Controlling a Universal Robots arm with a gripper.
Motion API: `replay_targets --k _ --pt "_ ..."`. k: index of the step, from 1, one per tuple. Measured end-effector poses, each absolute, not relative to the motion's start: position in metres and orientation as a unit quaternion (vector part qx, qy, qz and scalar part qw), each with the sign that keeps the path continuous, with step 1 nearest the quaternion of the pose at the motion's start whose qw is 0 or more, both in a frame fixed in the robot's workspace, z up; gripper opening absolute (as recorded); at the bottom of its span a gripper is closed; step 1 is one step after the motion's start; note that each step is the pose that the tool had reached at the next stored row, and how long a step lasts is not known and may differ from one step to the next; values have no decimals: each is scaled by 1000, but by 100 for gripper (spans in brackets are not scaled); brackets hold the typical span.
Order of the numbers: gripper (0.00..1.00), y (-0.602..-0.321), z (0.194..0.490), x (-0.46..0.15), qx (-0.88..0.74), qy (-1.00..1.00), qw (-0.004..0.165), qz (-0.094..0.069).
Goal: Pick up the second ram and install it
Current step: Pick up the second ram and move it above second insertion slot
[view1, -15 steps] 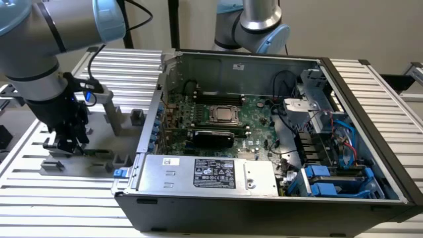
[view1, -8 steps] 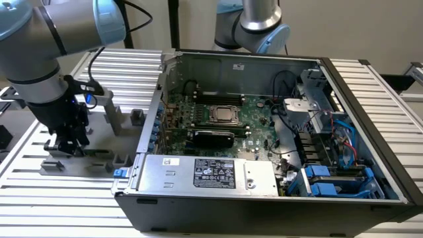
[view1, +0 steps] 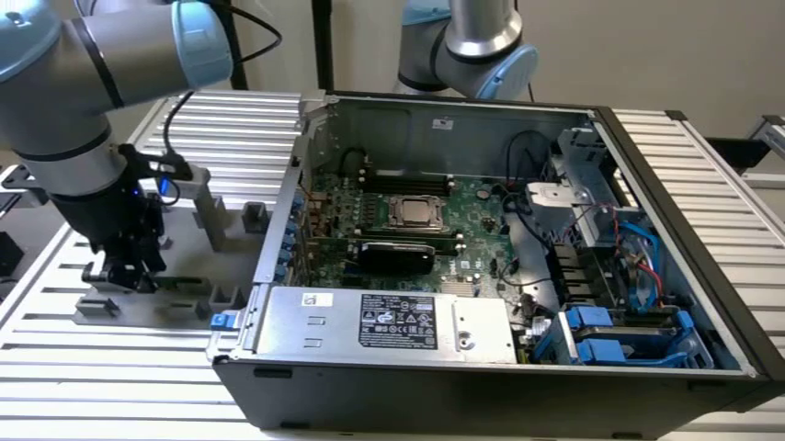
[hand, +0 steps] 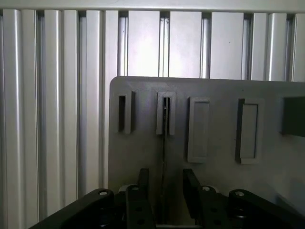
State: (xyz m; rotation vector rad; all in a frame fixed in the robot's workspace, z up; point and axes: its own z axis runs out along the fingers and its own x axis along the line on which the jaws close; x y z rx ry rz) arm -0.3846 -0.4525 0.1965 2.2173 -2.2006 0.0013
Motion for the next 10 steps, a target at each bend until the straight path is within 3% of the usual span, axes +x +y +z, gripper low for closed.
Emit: replay_targets --k 10 --pt "100 -452 195 -385 709 -705 9 0"
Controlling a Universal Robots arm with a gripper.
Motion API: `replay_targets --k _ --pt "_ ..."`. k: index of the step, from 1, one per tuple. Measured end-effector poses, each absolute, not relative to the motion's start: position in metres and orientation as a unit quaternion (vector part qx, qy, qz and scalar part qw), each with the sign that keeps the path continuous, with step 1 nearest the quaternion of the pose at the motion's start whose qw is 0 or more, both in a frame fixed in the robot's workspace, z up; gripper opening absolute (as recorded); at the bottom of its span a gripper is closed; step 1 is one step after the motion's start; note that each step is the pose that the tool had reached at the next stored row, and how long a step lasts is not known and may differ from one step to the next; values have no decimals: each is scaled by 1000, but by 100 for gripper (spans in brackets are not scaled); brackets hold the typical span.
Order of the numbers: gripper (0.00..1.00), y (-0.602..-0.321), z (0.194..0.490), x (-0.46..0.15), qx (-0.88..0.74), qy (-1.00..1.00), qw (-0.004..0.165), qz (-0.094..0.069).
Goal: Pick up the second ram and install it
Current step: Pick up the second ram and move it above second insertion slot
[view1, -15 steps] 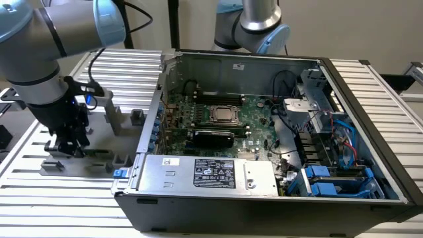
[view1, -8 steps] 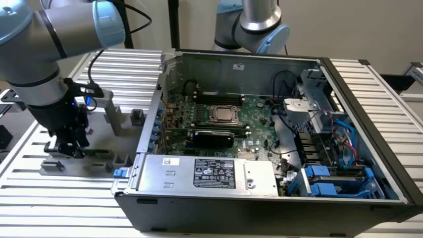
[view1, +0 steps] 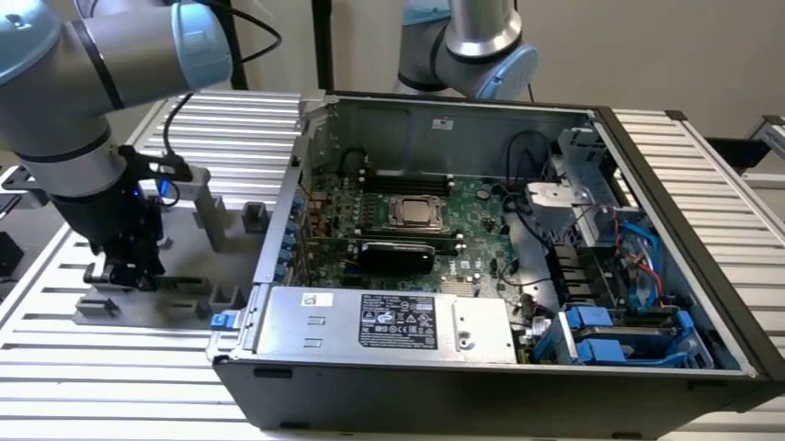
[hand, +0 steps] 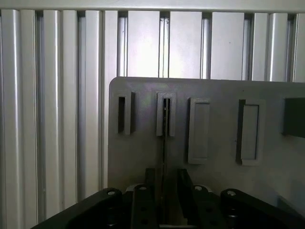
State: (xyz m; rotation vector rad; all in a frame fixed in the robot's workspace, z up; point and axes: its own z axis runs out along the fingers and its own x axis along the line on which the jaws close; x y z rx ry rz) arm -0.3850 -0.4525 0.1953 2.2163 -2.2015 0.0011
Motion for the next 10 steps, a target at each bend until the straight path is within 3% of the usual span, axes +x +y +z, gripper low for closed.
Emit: replay_targets --k 10 --pt "100 -453 195 -383 709 -705 9 0"
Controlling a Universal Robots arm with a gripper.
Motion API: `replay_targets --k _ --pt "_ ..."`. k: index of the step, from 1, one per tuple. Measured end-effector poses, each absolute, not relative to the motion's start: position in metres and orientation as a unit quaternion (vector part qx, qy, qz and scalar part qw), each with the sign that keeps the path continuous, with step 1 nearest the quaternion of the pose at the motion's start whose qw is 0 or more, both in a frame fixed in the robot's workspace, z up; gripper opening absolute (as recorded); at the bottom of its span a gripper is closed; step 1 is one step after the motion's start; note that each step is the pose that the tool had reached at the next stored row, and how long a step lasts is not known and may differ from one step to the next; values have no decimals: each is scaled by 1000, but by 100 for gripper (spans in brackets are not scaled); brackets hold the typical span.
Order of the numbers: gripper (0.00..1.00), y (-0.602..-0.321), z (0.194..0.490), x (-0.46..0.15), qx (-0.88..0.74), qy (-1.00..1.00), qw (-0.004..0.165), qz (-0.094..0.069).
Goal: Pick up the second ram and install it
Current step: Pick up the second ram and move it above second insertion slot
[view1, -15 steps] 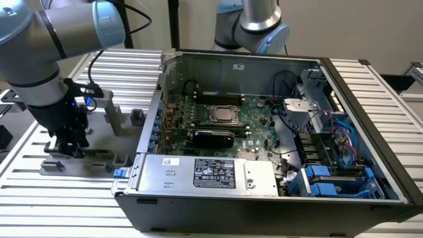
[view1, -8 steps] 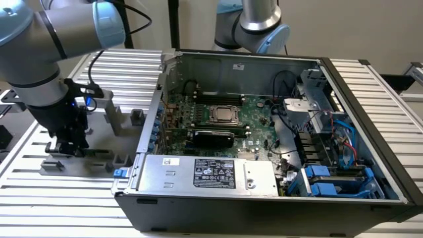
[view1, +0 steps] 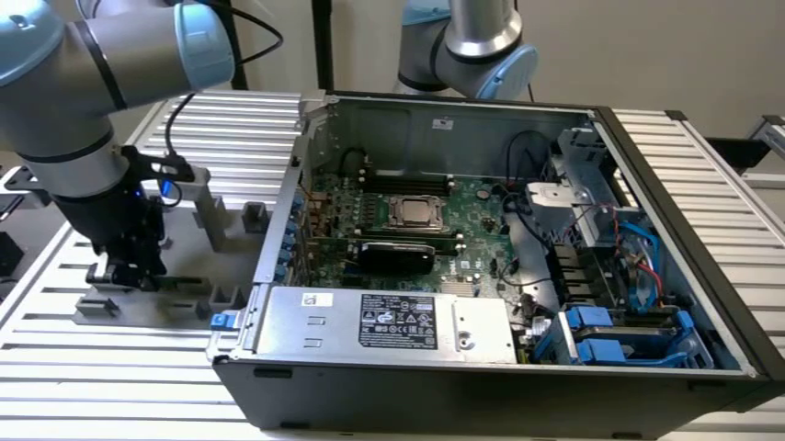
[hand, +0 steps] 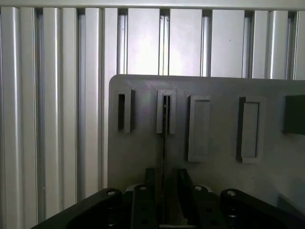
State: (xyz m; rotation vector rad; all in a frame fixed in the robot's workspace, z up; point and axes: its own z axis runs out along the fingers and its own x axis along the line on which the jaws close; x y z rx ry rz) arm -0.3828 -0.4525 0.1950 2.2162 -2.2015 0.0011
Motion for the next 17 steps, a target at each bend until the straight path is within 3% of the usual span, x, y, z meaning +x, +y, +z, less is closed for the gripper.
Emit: replay_targets --k 1,17 --pt "0 -453 195 -383 709 -705 9 0" --pt "0 -453 195 -382 705 -709 9 0"
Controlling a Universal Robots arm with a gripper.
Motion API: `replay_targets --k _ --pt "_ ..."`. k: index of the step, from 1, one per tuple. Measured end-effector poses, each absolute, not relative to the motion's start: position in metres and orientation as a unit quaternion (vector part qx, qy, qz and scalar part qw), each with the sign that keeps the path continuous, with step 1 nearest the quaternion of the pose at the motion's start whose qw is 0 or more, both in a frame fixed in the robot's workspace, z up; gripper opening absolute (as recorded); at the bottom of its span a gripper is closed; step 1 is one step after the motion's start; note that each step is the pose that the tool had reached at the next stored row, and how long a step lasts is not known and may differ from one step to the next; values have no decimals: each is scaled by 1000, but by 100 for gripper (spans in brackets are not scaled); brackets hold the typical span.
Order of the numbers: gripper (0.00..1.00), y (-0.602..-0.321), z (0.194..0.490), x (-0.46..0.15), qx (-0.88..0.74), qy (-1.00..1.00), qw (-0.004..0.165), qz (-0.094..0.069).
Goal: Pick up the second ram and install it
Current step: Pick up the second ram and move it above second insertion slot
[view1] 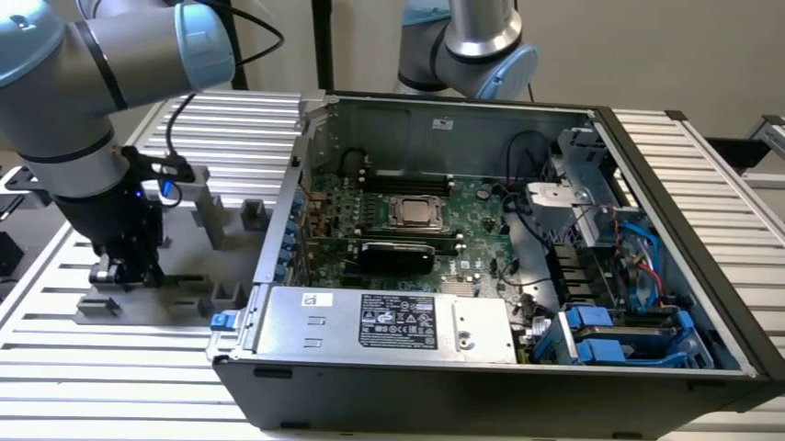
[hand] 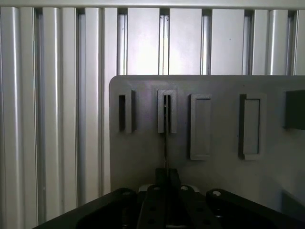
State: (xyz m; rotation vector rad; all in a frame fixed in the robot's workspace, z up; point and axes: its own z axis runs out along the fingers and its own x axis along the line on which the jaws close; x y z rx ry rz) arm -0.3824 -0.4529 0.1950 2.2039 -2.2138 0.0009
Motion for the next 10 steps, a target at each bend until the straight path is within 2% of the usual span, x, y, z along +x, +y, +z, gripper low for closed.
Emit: replay_targets --k 10 --pt "0 -453 195 -382 693 -721 9 0"
